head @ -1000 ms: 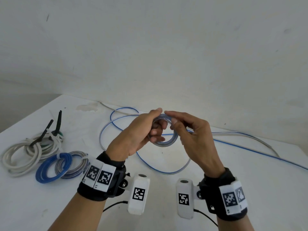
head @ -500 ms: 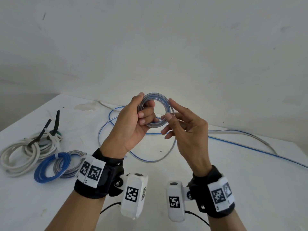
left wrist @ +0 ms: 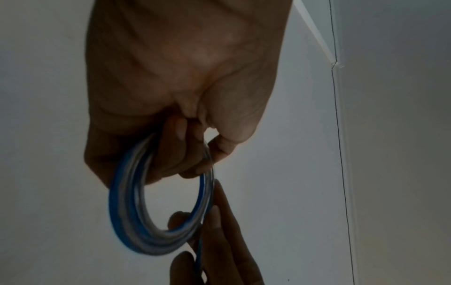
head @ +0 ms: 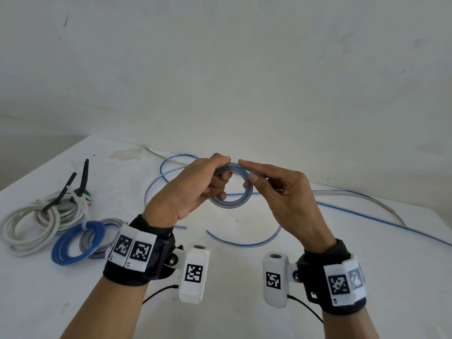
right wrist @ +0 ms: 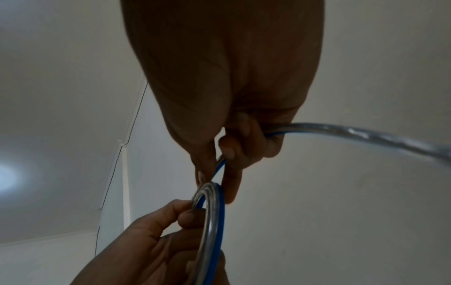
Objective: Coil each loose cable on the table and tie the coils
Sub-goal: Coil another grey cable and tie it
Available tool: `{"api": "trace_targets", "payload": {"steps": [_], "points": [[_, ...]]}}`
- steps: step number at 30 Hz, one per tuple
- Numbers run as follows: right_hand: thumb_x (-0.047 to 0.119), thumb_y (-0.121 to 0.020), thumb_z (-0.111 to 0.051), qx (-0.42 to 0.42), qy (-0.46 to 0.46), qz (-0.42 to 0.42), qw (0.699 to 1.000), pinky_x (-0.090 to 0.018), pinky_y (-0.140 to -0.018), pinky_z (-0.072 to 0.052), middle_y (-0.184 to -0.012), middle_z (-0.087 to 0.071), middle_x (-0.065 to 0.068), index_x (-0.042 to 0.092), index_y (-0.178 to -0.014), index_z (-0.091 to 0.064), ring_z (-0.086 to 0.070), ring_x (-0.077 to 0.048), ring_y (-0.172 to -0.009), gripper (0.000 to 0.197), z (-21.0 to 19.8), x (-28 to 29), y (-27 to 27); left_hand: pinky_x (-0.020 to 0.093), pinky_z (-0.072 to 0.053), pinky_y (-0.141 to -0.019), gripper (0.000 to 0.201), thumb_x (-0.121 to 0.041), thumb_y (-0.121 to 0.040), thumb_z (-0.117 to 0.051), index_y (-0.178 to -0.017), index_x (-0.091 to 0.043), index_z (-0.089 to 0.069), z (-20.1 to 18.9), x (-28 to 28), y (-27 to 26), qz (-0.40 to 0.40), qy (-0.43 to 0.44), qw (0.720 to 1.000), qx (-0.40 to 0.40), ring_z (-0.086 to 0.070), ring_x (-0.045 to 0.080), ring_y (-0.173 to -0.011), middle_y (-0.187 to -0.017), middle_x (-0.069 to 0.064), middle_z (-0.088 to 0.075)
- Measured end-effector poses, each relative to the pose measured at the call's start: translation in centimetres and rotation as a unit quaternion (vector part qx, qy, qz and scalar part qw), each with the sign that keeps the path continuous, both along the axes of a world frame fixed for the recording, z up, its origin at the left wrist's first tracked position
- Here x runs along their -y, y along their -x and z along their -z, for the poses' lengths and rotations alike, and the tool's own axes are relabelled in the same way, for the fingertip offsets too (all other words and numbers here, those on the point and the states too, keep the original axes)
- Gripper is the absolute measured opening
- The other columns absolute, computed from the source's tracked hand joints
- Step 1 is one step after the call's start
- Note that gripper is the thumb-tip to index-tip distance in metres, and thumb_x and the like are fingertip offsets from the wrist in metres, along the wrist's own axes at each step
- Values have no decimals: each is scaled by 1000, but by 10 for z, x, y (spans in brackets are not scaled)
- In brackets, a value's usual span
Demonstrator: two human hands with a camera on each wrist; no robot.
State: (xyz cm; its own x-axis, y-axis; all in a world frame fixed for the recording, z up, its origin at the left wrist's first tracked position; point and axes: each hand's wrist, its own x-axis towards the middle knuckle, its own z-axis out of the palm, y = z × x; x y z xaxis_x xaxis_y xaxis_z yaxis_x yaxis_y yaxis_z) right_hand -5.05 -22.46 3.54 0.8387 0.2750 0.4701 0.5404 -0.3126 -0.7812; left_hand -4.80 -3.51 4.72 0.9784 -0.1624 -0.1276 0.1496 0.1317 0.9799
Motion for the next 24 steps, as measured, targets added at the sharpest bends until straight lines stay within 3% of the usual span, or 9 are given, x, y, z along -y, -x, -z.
{"api": "trace_targets", "payload": {"steps": [2, 6, 8, 10, 14, 17, 18, 20, 24], "points": [[20, -98, -66, 13, -22, 31, 999, -33, -59, -41, -89, -75, 12, 34, -113, -76, -48, -26, -61, 23, -1, 3, -2, 30, -42, -59, 44, -26, -104, -40, -62, -13, -46, -3, 0, 0, -25, 21, 999, 18, -15, 14, -46, -51, -5, -20], [21, -99, -65, 20, -67, 29, 997, -53, -73, -54, -96, -78, 7, 35, -111, -75, -61, -53, -83, 21, 1, -1, -1, 29, -35, -57, 41, -24, -104, -37, -65, -12, -42, -7, 0, 3, -46, 97, 993, 40, -16, 11, -44, -50, -7, -19], [15, -99, -65, 15, -106, 26, 994, -58, -84, -55, -98, -78, 10, 34, -111, -74, -66, -47, -90, 24, 1, -10, 2, 28, -35, -56, 41, -23, -104, -35, -65, -13, -41, -8, 3, 5, -49, 131, 989, 48, -15, 11, -45, -51, -6, -18], [14, -99, -65, 8, -144, 25, 989, -52, -89, -57, -96, -79, 7, 26, -114, -74, -73, -33, -92, 22, 3, -19, 5, 27, -37, -54, 41, -24, -104, -35, -65, -15, -41, -10, 5, 6, -53, 162, 984, 51, -14, 11, -45, -53, -5, -16], [21, -97, -68, 19, -167, 41, 985, -46, -73, -54, -87, -79, 2, 27, -117, -74, -67, -43, -81, 21, 6, -26, 9, 27, -39, -54, 41, -25, -103, -32, -63, -16, -40, -10, 6, 7, -33, 195, 979, 40, -11, 12, -47, -51, -6, -17], [12, -97, -66, 14, -151, 25, 988, -28, -73, -56, -85, -78, 1, 18, -114, -75, -74, -19, -80, 20, 0, -16, 7, 30, -49, -61, 42, -25, -98, -27, -61, -15, -45, -11, 1, 7, 32, 151, 988, 11, -17, 13, -43, -49, -5, -22], [11, -97, -66, 10, -131, 13, 991, -28, -74, -56, -84, -78, 1, 18, -113, -75, -74, -17, -80, 20, -3, -12, 6, 31, -51, -64, 42, -25, -97, -26, -62, -14, -47, -11, 0, 7, 56, 127, 990, -1, -22, 14, -42, -49, -3, -25], [12, -97, -66, -2, -85, -14, 996, -40, -76, -56, -83, -76, -2, 23, -111, -76, -71, -23, -79, 21, -5, -4, 5, 32, -52, -68, 48, -30, -100, -28, -61, -13, -50, -10, 1, 10, 87, 70, 994, -20, -28, 16, -40, -49, -1, -30], [15, -98, -65, -7, -16, -34, 999, -48, -68, -51, -83, -76, 1, 32, -111, -76, -65, -41, -76, 24, -7, 4, 4, 28, -49, -61, 50, -37, -105, -40, -60, -17, -46, -7, 10, 12, 73, -19, 997, -6, -19, 13, -43, -50, -6, -24]]}}
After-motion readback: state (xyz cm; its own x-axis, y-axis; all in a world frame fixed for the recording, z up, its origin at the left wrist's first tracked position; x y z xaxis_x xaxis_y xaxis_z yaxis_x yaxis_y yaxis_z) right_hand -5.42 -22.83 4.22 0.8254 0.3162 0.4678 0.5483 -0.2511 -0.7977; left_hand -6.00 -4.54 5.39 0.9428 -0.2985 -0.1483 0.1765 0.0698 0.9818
